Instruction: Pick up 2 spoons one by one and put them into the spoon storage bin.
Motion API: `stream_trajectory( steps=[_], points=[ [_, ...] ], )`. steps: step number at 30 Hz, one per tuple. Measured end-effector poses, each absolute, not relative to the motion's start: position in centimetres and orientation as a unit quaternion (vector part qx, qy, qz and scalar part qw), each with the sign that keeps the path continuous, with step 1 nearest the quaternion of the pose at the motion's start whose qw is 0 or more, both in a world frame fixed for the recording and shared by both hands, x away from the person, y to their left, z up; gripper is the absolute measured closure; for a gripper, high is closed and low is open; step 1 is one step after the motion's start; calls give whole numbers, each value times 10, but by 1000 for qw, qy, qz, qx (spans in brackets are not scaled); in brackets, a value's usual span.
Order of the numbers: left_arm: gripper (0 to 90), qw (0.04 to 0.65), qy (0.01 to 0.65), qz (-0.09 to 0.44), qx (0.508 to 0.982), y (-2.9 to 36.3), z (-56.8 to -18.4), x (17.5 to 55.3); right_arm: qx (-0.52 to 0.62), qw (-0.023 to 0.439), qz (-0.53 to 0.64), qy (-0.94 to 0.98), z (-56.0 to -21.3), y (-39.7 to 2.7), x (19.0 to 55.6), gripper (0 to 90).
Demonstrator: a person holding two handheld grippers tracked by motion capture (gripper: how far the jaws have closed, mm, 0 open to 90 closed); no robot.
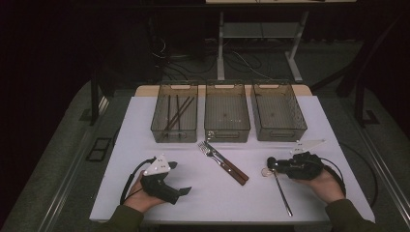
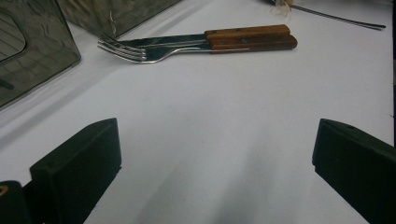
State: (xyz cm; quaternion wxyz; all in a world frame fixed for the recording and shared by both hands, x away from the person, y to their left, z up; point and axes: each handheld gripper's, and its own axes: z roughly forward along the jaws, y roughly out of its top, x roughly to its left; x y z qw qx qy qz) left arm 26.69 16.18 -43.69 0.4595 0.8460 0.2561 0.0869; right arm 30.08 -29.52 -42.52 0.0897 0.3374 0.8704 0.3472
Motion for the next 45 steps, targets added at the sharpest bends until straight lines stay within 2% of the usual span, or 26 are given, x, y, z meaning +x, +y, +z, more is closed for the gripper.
stream_trajectory(
  steps=[6, 15, 24, 32, 45],
  points=[
    [3, 459, 257, 86, 846, 161, -437, 267, 307, 78, 348, 882, -427, -299, 309, 583],
    [3, 459, 256, 86, 846, 161, -438, 267, 282, 71, 312, 904, -438, -295, 313, 580],
    [3, 458, 255, 85, 847, 161, -438, 267, 263, 84, 298, 914, -441, -293, 308, 616],
    [3, 456, 253, 84, 849, 161, -438, 267, 249, 78, 305, 916, -442, -292, 304, 729],
    [0, 463, 252, 82, 846, 161, -438, 267, 239, 79, 307, 918, -441, -293, 303, 759]
  ],
)
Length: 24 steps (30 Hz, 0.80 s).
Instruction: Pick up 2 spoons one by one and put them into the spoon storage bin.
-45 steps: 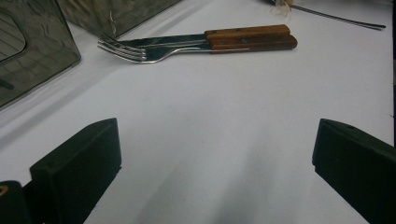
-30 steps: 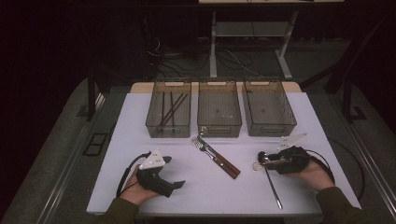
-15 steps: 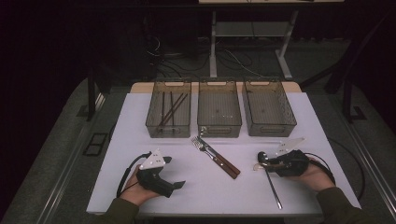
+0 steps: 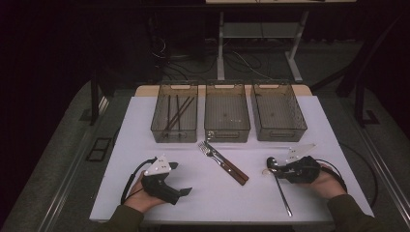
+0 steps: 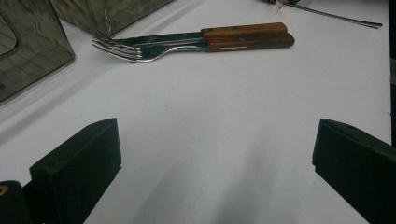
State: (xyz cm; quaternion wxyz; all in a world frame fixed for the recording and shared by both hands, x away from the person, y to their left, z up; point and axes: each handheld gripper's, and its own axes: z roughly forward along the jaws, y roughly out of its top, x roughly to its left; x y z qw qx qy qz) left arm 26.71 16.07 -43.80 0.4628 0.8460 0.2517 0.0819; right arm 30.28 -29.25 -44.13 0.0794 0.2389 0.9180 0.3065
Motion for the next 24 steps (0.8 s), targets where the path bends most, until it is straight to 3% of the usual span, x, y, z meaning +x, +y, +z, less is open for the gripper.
stream_trajectory(
  steps=[14, 24],
  points=[
    [0, 463, 249, 79, 847, 161, -439, 267, 287, 66, 335, 895, -436, -307, 301, 758],
    [0, 471, 253, 75, 842, 162, -440, 268, 305, 81, 377, 871, -423, -310, 300, 758]
  ],
)
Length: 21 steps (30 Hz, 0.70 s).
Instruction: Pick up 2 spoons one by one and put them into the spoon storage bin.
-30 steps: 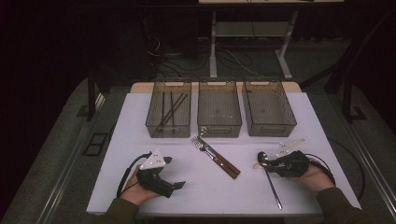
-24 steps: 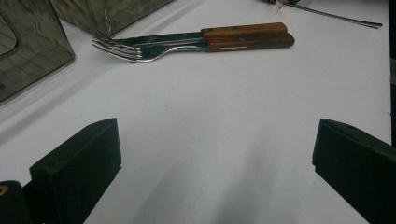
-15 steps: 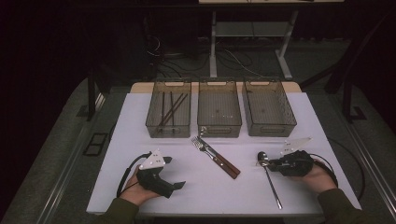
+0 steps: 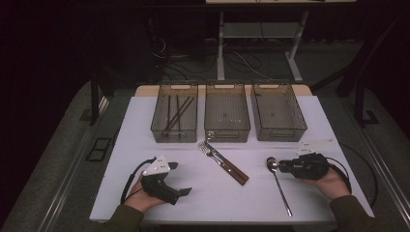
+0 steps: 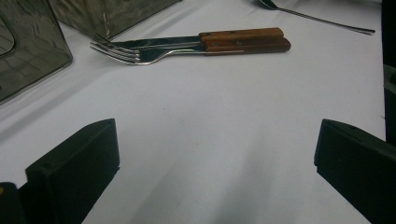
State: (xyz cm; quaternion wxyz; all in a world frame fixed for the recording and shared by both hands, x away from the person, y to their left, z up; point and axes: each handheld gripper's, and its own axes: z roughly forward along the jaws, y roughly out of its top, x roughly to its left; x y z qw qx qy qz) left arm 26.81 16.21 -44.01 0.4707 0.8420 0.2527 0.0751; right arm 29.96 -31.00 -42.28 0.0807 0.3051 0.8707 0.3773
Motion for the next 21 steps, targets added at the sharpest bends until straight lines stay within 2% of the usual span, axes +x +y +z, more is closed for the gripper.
stream_trajectory(
  steps=[13, 21],
  points=[
    [0, 471, 255, 78, 841, 161, -441, 269, 331, 83, 420, 841, -406, -304, 300, 759],
    [0, 474, 247, 81, 842, 159, -441, 277, 342, 100, 445, 822, -393, -301, 308, 758]
  ],
)
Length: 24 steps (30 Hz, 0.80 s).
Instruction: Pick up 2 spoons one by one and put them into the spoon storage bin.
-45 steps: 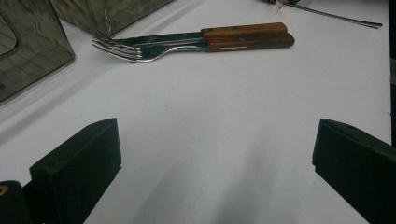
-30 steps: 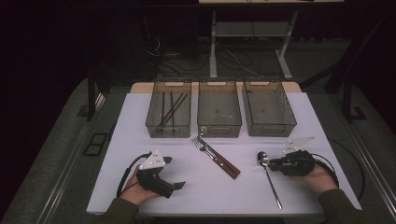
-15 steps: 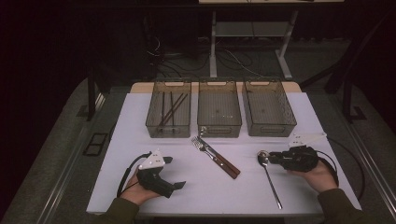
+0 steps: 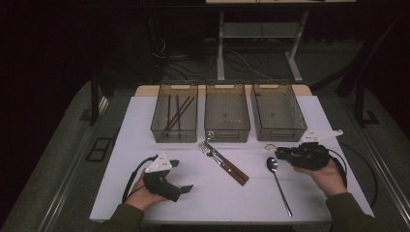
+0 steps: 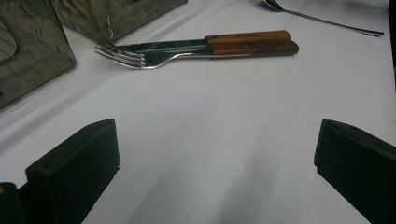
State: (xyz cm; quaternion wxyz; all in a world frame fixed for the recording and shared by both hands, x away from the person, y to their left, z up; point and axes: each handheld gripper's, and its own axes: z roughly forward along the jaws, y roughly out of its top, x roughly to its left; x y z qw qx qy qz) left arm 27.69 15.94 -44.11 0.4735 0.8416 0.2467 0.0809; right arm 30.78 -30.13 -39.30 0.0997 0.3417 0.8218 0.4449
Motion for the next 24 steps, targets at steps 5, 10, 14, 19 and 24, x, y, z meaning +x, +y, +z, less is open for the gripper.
stream_trajectory(
  steps=[5, 10, 14, 19, 24],
  points=[
    [0, 477, 246, 85, 840, 160, -441, 279, 341, 103, 457, 815, -386, -293, 317, 759],
    [0, 476, 244, 85, 841, 161, -441, 279, 339, 102, 470, 809, -381, -282, 326, 759],
    [0, 473, 241, 87, 843, 160, -441, 278, 335, 101, 481, 804, -378, -273, 332, 758],
    [0, 477, 243, 86, 841, 159, -441, 276, 338, 103, 486, 799, -377, -265, 337, 758],
    [0, 471, 239, 85, 845, 159, -441, 275, 344, 111, 492, 792, -376, -261, 342, 757]
  ],
)
